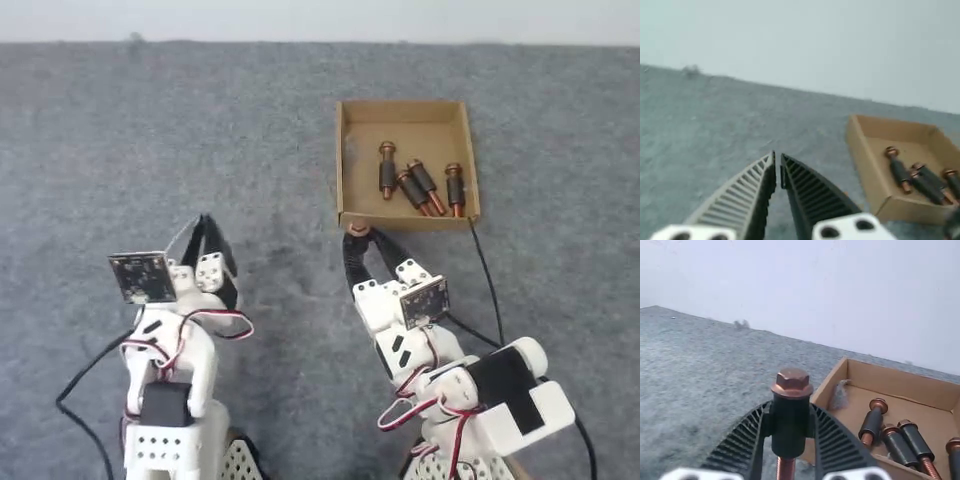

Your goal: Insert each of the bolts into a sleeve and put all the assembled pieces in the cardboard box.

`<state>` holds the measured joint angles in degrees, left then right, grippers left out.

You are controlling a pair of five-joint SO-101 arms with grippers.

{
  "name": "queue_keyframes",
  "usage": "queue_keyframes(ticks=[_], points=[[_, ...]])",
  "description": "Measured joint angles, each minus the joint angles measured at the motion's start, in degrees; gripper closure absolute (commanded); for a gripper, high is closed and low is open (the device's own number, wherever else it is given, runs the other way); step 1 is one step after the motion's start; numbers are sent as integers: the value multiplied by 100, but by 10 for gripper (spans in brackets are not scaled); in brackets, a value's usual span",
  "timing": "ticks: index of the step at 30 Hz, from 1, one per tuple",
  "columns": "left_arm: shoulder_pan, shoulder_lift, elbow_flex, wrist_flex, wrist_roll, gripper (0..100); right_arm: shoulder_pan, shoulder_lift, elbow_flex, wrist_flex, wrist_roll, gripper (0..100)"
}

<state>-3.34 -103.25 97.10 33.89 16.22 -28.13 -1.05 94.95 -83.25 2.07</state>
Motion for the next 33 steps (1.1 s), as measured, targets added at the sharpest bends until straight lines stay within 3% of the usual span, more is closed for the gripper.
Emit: queue_keyframes(ticks=[5, 10, 14, 27, 33], points=[[-413, 0, 0, 853, -44, 989, -9, -44, 0, 0, 0, 993], [-457, 0, 0, 1908, -905, 989, 123, -712, -35, 668, 0, 993], [-501, 0, 0, 2295, -1196, 989, 299, -1653, -62, 1890, 0, 993], [-563, 0, 0, 2312, -1275, 989, 695, -5336, -211, 7218, 0, 993], [-563, 0, 0, 2514, -1275, 989, 730, -5776, -738, 8281, 0, 993]])
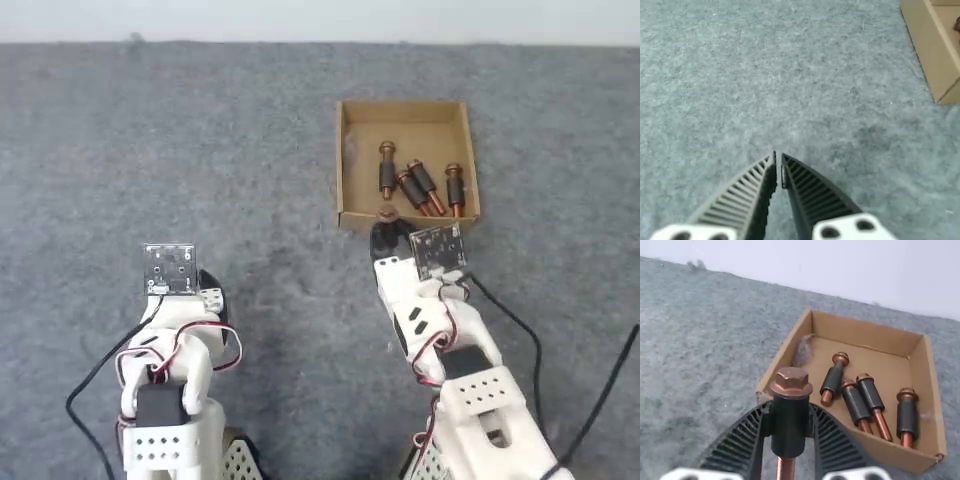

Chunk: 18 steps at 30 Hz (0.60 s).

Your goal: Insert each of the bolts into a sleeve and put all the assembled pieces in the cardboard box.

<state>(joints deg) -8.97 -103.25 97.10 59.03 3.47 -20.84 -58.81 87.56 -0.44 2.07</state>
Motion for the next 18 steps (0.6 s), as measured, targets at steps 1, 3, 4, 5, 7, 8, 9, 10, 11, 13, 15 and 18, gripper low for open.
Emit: queue_keyframes(ticks=[1, 3, 4, 5, 7, 8, 9, 10, 11, 13, 15, 18], points=[[0, 0, 0, 62, 0, 989, 18, 0, -105, 70, 0, 993], [0, 0, 0, 220, 0, 989, 35, 18, -396, 237, 0, 993], [0, 0, 0, 308, 0, 989, 70, 79, -589, 352, 0, 993], [0, 0, 0, 387, 0, 989, 114, 185, -800, 475, 0, 993], [0, 0, 0, 492, 0, 989, 202, 501, -1275, 738, 0, 993], [0, 0, 0, 510, 0, 989, 220, 695, -1530, 862, 0, 993], [0, 0, 0, 510, 0, 989, 229, 932, -1802, 976, 0, 993], [0, 0, 0, 510, 0, 989, 229, 1169, -2092, 1073, 0, 993], [0, 0, 0, 510, 0, 989, 220, 1433, -2382, 1187, 0, 993], [0, 0, 0, 492, 0, 989, 193, 1996, -2998, 1459, 0, 993], [0, 0, 0, 431, 0, 989, 193, 2611, -3613, 1767, 0, 993], [-18, 0, 0, 396, 0, 989, 220, 3631, -4519, 2180, 0, 993]])
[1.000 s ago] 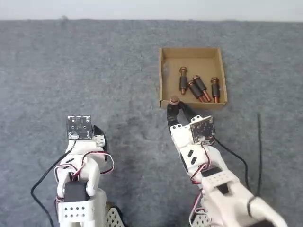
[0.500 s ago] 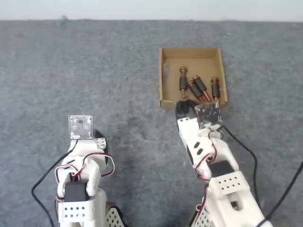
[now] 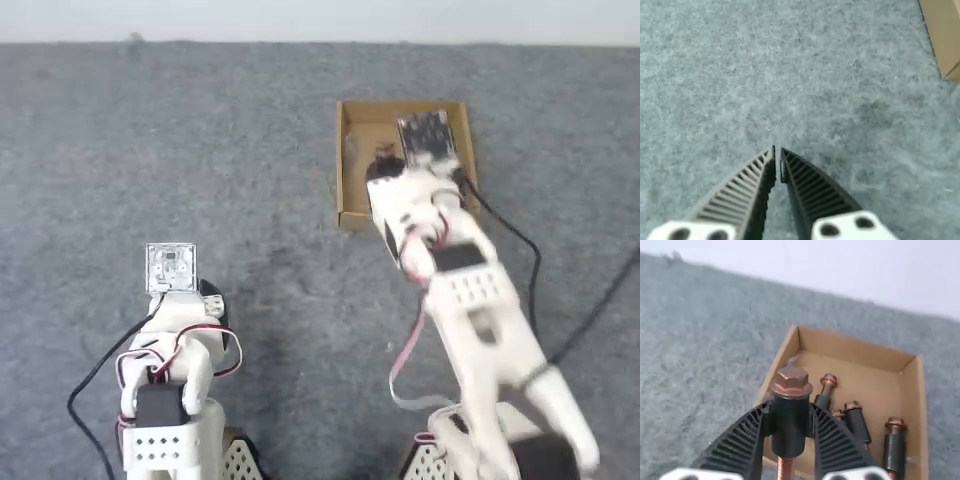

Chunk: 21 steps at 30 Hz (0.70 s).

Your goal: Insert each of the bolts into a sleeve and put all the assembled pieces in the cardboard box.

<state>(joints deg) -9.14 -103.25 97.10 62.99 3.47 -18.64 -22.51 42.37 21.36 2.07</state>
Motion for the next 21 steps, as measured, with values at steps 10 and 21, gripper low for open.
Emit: queue_keyframes(ticks=[10, 21], points=[[18, 0, 0, -9, -9, 989, 0, 3112, -2637, 202, 0, 992], [18, 0, 0, -9, -9, 989, -9, 4730, -3789, 202, 0, 950]])
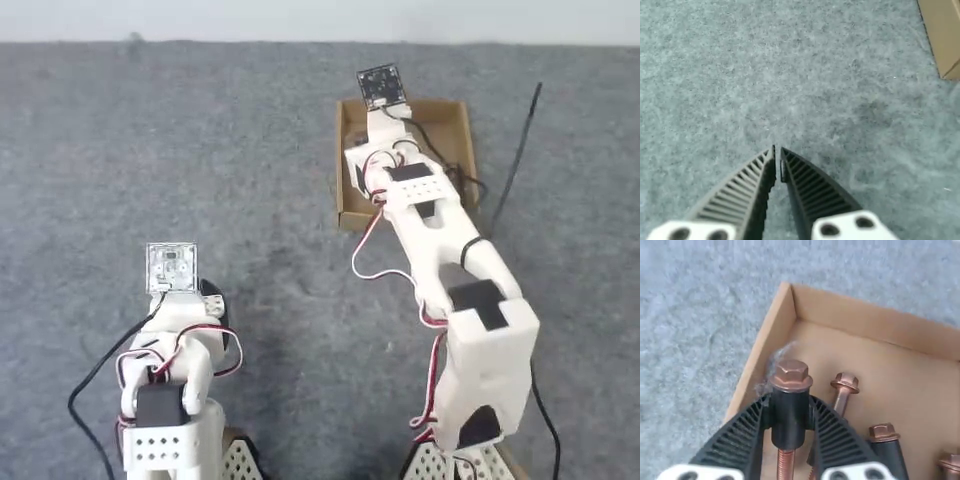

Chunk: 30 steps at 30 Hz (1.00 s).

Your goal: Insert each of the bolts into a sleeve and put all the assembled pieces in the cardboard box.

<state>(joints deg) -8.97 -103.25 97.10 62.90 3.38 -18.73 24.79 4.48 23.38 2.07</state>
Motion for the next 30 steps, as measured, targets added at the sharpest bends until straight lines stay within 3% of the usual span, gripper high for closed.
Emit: queue_keyframes(ticks=[3, 9, 16, 30], points=[[0, 0, 0, 0, 0, 989, 0, 53, -9, 149, 0, 892], [9, 0, 0, 0, 0, 989, 9, 53, -668, 1108, 0, 998], [9, 0, 0, 0, 0, 989, 123, -9, -1345, 2013, 0, 992], [9, 0, 0, 0, 0, 989, 88, -2611, -1099, 4316, 0, 992]])
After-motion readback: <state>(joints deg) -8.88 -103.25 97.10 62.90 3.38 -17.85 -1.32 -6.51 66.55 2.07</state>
